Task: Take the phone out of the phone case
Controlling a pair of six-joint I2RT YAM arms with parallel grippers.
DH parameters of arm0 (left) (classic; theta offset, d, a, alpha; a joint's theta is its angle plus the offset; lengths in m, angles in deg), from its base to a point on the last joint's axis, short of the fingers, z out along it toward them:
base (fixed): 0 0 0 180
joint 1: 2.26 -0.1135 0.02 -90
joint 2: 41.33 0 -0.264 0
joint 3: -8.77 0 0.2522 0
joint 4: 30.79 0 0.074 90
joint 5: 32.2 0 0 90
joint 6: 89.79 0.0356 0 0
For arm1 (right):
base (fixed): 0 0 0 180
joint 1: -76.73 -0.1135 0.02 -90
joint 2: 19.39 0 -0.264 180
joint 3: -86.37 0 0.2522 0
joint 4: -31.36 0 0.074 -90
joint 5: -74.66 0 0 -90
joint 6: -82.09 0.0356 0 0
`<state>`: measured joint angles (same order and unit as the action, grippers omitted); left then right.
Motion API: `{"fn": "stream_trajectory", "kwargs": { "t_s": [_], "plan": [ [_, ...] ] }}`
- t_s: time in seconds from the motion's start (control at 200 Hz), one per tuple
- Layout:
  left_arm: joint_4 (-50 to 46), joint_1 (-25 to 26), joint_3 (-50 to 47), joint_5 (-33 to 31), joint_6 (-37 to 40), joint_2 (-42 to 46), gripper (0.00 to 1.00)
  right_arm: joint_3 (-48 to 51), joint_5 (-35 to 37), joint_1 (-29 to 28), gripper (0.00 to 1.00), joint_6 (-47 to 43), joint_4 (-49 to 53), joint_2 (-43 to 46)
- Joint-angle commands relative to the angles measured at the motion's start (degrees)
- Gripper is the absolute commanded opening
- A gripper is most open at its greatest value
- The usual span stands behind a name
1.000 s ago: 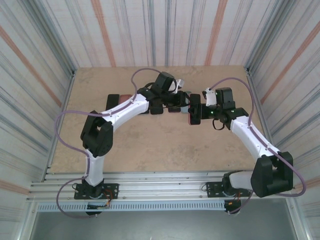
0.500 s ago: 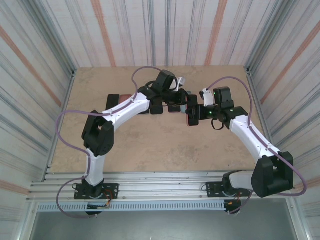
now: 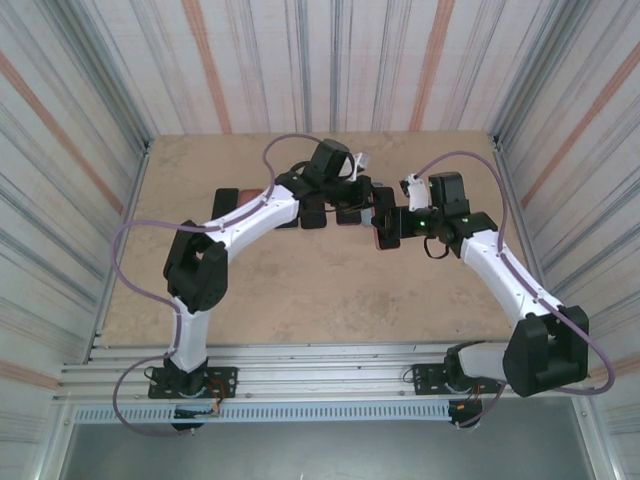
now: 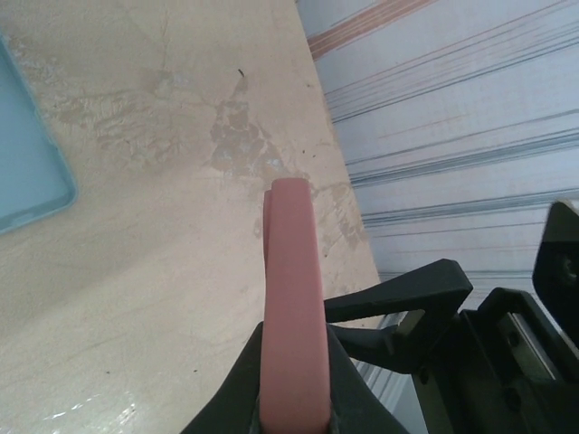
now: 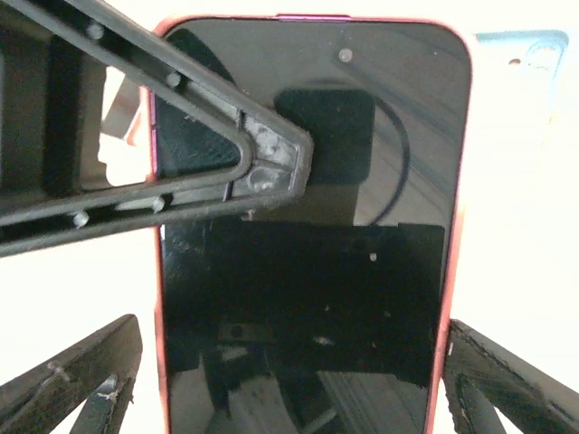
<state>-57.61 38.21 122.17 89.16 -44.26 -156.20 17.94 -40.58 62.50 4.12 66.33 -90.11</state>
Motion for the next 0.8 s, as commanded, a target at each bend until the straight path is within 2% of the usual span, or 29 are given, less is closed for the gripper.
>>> {"fn": "stream_trajectory", "kwargs": {
  "t_s": [0.0,0.16,0.266,0.406,0.526,0.797],
  "plan": [
    [5.77,-1.94,-0.51,2.14,-3.43,2.63,0.05,2.95,-1.0,-0.31,0.88,5.41,-2.85,5.76],
    [11.69,-4.02,-2.77,4.07,-9.31,3.5,0.05,6.74,-1.22,-0.26,0.86,11.22,-4.17,10.61],
    [15.55,-5.08,-4.29,4.83,-13.31,4.08,0.05,10.13,-1.48,0.37,0.84,17.89,-8.93,14.99],
    [20.26,-5.99,-6.24,4.95,-18.68,4.93,0.05,14.67,-4.0,1.02,0.73,30.65,-18.06,18.01],
    [25.29,-6.51,-8.56,4.03,-24.09,5.92,0.05,19.31,-2.45,-0.09,0.62,40.72,-27.73,19.85],
    [33.12,-6.54,-11.03,2.53,-32.32,7.55,0.05,24.29,2.63,-2.75,0.45,53.71,-40.33,19.98]
  ]
}}
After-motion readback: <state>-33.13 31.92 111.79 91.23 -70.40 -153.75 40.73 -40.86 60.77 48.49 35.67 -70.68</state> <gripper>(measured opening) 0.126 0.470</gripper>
